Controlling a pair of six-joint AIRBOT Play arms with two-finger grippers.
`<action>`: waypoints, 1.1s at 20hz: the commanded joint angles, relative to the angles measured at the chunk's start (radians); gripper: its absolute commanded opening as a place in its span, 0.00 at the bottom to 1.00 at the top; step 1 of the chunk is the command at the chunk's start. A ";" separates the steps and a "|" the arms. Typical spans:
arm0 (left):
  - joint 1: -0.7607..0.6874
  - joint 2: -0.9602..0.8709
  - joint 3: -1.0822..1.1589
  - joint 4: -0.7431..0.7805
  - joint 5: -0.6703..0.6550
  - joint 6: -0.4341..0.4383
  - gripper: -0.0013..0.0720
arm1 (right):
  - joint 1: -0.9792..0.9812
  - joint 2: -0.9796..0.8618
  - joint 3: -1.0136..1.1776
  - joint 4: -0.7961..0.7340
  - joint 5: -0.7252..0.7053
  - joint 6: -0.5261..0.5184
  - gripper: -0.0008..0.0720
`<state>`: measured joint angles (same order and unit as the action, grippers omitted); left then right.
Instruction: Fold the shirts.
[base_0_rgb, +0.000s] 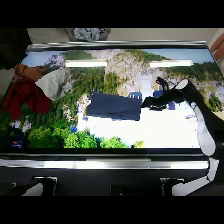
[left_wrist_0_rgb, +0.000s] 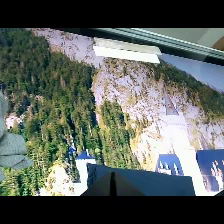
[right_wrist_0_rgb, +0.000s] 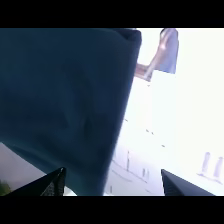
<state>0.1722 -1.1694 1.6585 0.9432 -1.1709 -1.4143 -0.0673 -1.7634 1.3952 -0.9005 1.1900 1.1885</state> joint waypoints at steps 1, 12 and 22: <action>-0.027 0.000 -0.006 0.000 0.006 0.000 0.06 | 0.032 -0.063 -0.069 0.220 -0.112 -0.052 0.90; -0.037 0.000 -0.006 0.001 0.012 0.024 0.06 | -0.174 0.083 0.250 0.174 0.090 -0.120 0.07; -0.037 0.000 -0.006 0.001 0.011 0.027 0.06 | -0.779 0.217 0.415 0.054 0.282 0.014 0.07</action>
<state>0.1360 -1.1694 1.6531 0.9440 -1.1599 -1.3880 -0.6941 -1.5723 1.7855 -0.8314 1.4250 1.1667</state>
